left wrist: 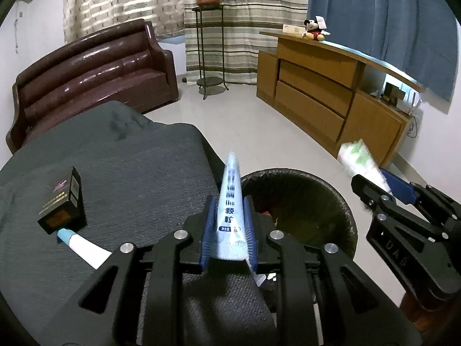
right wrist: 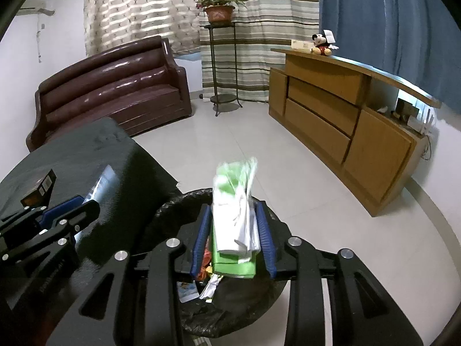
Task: Collect trash
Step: 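Carry the packet and tube in both grippers over the black bin, then open both grippers to drop the packet and tube into the bin, then move both open tools back to the remaining trash on the table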
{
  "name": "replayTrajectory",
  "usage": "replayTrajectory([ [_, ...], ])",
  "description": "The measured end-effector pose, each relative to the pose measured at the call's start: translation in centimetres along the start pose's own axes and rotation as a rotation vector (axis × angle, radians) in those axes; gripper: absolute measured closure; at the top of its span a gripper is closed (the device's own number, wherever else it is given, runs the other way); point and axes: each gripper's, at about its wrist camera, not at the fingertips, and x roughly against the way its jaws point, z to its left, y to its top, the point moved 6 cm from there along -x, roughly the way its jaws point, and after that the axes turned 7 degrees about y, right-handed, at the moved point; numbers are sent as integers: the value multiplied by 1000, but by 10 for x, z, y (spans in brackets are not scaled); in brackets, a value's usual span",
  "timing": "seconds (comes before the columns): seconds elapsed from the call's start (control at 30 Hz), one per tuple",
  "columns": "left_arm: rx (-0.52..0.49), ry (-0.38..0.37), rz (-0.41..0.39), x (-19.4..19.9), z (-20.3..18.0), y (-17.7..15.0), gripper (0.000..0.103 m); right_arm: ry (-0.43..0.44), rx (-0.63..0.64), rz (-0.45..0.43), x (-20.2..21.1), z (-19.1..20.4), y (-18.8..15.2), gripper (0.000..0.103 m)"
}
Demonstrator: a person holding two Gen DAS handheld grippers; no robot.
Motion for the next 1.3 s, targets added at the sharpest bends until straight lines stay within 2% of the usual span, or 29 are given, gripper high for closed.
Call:
replayTrajectory([
  [0.07,-1,0,3,-1,-1,0,72,-2,-9,-2,0,-3,0,54],
  [0.43,14,7,-2,4,1,2,53,-1,-10,-7,3,-3,0,54],
  [0.8,65,51,9,19,39,-6,47,36,5,5,5,14,0,49],
  [1.3,185,199,39,25,128,-16,40,149,68,37,-8,78,5,40],
])
